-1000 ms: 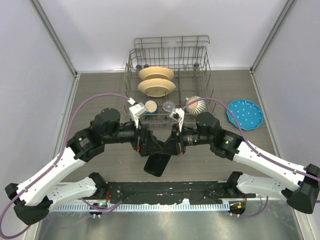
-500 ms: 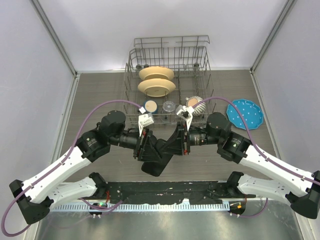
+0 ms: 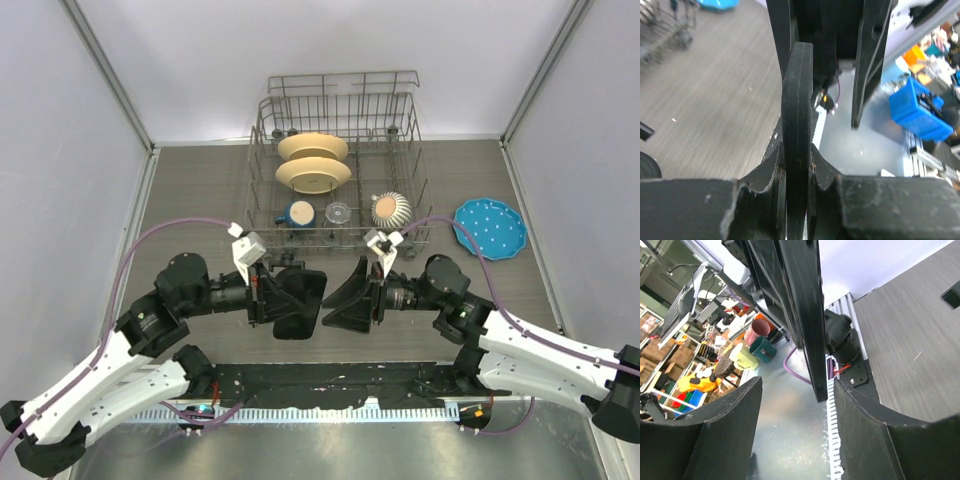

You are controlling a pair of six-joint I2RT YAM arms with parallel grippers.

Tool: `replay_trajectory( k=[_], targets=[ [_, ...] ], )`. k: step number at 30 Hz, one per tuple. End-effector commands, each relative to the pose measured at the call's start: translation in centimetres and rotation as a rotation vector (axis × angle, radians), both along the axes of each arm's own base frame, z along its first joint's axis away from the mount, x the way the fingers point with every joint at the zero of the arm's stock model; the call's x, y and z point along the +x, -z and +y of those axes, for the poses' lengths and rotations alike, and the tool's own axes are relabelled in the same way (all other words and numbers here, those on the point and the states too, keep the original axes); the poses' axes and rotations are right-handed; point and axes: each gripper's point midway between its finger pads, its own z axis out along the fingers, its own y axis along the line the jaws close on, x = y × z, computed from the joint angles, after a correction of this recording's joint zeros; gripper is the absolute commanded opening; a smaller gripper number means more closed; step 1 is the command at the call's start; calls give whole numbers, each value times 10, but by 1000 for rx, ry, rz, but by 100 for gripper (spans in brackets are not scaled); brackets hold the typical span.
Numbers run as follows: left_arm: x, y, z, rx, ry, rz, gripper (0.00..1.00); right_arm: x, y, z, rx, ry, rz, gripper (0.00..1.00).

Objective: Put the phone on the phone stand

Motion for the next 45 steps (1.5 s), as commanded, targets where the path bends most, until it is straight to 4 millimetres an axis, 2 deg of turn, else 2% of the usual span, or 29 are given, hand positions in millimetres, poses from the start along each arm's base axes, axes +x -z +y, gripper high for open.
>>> replay_trajectory(
  k=[1, 4, 6, 7, 8, 12, 16, 18, 19, 20, 21, 22, 23, 24, 26, 27, 28, 32, 34, 36, 38, 42, 45],
  targets=[
    [23, -70, 3, -256, -159, -102, 0, -16, -25, 11, 129, -35, -32, 65],
    [23, -82, 1, -318, -164, -78, 0, -14, -18, 24, 119, -20, -32, 65],
    [24, -84, -1, -338, -160, -56, 0, -15, -23, 29, 151, -20, -25, 62],
    [23, -89, -2, -358, -151, -60, 0, -12, -20, 34, 151, -18, -11, 58],
    [24, -89, -5, -364, -145, -51, 0, -12, -28, 35, 187, -18, -16, 55],
    [21, -92, -9, -387, -118, -26, 0, -5, -34, 38, 220, 21, 1, 39],
    [19, -93, -11, -417, -101, -5, 0, -1, -38, 34, 241, 56, -1, 31],
    [17, -94, -12, -416, -90, 0, 0, -1, -41, 31, 259, 59, -7, 18],
    [18, -91, -13, -407, -87, 6, 0, -2, -40, 31, 258, 59, -16, 1],
    [18, -95, -12, -408, -95, 5, 0, -2, -36, 31, 247, 57, -22, 1],
    [21, -94, -12, -391, -114, 8, 5, -2, -34, 31, 236, 59, -29, 1],
    [23, -93, -8, -335, -145, 34, 17, -1, -26, 31, 202, 66, -52, 1],
    [32, -90, -5, -299, -201, 34, 30, -1, -23, 31, 191, 67, -64, 1],
    [35, -90, -3, -271, -223, 39, 57, -2, -18, 29, 183, 70, -81, 1],
    [31, -95, -2, -219, -210, 65, 73, 0, -10, 28, 155, 82, -109, 1],
    [29, -98, -3, -217, -193, 68, 92, 0, -13, 28, 155, 82, -122, 1],
    [29, -104, -6, -222, -176, 62, 99, 0, -9, 29, 123, 76, -121, 1],
    [38, -110, -12, -222, -187, 58, 100, -5, -22, 28, 135, 53, -137, 1],
    [40, -108, -14, -248, -188, 68, 94, -8, -24, 25, 154, 45, -133, 1],
    [37, -109, -11, -279, -186, 78, 87, -10, -18, 24, 147, 34, -116, 1],
    [34, -107, -10, -287, -168, 82, 88, -14, -17, 23, 157, 21, -122, 1],
    [35, -105, -11, -264, -152, 99, 97, -18, -15, 23, 152, -6, -154, 1],
    [42, -107, -16, -255, -135, 105, 95, -23, -19, 26, 145, -46, -188, 1]
  ],
)
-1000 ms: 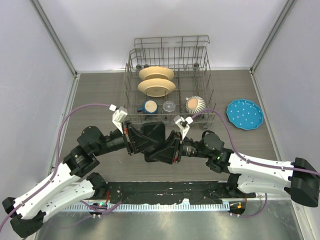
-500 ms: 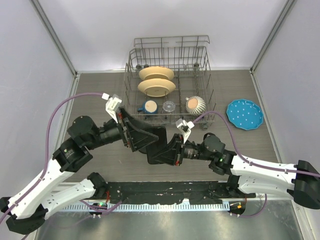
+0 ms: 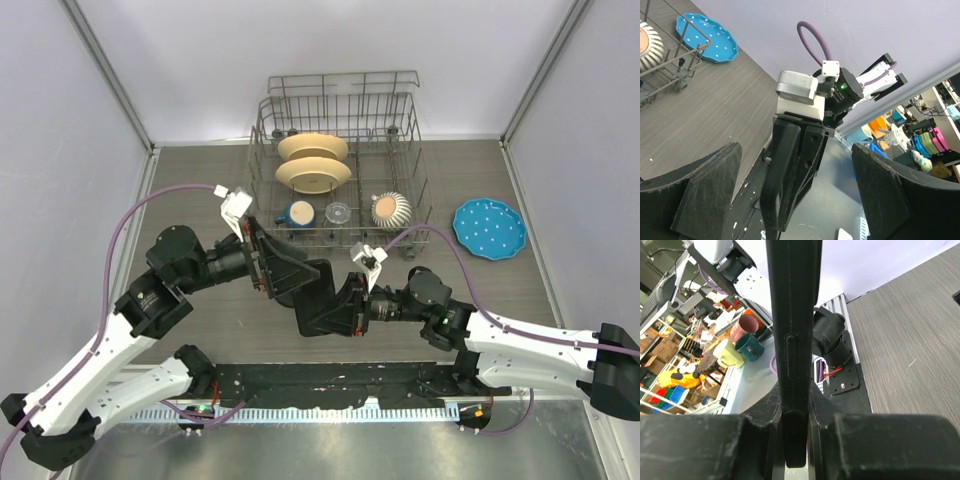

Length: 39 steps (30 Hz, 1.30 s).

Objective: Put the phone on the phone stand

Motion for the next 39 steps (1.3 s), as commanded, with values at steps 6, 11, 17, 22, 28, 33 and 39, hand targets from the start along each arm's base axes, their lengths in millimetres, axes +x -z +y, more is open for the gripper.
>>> replay_trajectory(
  k=[6, 11, 17, 22, 28, 33, 39],
  targets=[
    [-10, -16, -12, -27, 215, -53, 87, -13, -62, -7, 155, -60, -151, 1],
    [-18, -4, -14, -14, 291, -55, 63, -20, -75, -14, 200, -74, -163, 1],
    [-25, -3, -14, -7, 342, -57, 47, -17, -79, -7, 197, -80, -163, 1],
    [-24, -5, -11, 27, 324, -77, 13, -15, -83, 3, 199, -95, -158, 1],
    [-23, -14, -2, 25, 260, -121, 14, -14, -80, 9, 183, -113, -141, 1],
    [-8, -18, 17, 95, 81, -178, 0, 5, -54, 11, 68, -6, -78, 45],
    [18, -9, 88, 288, -328, -206, 0, 87, 7, -20, -132, 516, 69, 74]
  ],
)
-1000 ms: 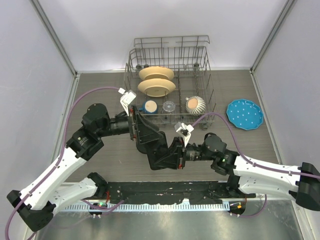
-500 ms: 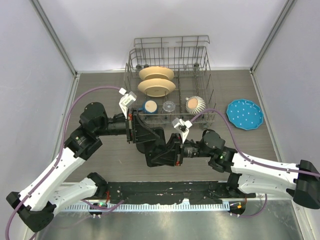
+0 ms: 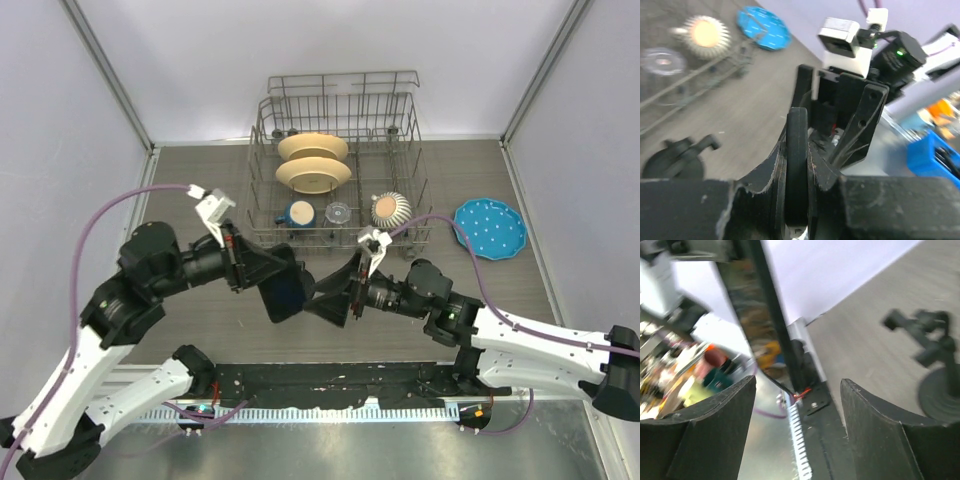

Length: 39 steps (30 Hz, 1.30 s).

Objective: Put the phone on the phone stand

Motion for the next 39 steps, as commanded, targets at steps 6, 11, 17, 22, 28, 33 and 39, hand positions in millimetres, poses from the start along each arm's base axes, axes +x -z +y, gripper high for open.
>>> replay_trajectory(
  k=[6, 11, 17, 22, 28, 33, 39],
  targets=[
    [17, -14, 116, 121, -566, -146, 0, 100, 66, -27, -315, 575, 66, 60],
    [15, 4, 124, 166, -597, -77, 0, 113, 67, -10, -404, 660, 45, 55],
    [9, 11, 121, 168, -558, -94, 0, 113, 68, 7, -518, 696, -30, 61],
    [4, 9, 112, 131, -502, -124, 0, 123, 79, 10, -592, 765, -46, 58],
    [-7, 0, 94, 64, -382, -177, 0, 133, 82, 11, -644, 832, -63, 46],
    [-13, -5, 88, 40, -330, -214, 0, 135, 79, 16, -635, 813, -107, 26],
    [-18, -5, 75, 43, -241, -245, 0, 133, 75, 14, -676, 760, -202, 1]
  ],
)
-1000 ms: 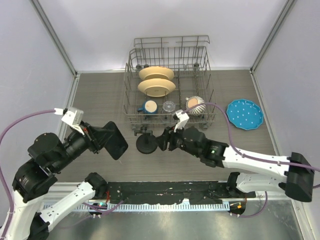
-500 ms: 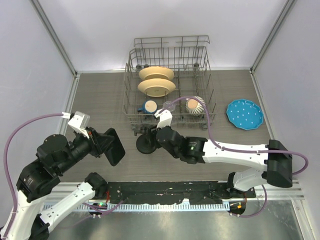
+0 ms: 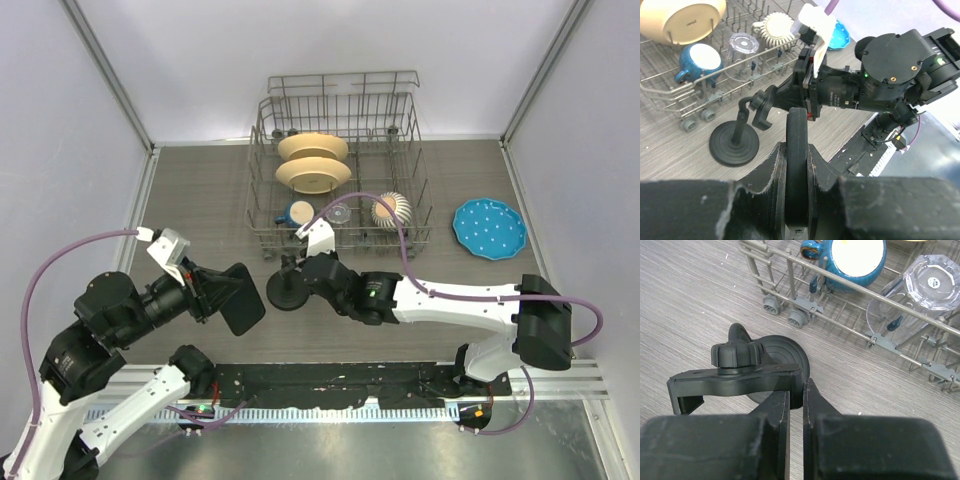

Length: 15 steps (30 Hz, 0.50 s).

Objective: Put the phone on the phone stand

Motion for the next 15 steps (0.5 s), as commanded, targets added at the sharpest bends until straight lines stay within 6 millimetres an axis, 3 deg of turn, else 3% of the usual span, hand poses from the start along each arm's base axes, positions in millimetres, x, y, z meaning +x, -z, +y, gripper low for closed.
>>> replay_trajectory(
  k=[1, 6, 11, 15],
  targets=[
    [-5, -35, -19, -72, 118, -139, 0, 2, -32, 7, 18, -64, -88, 1],
    [0, -45, -39, -105, 199, -197, 0, -1, -28, -3, 35, -152, -46, 1],
    [29, -47, -60, -140, 177, -185, 0, -12, -27, -13, 81, -291, -3, 1],
    [44, -63, -70, -210, 155, -239, 0, -18, -31, -10, 114, -328, 12, 1]
  ],
)
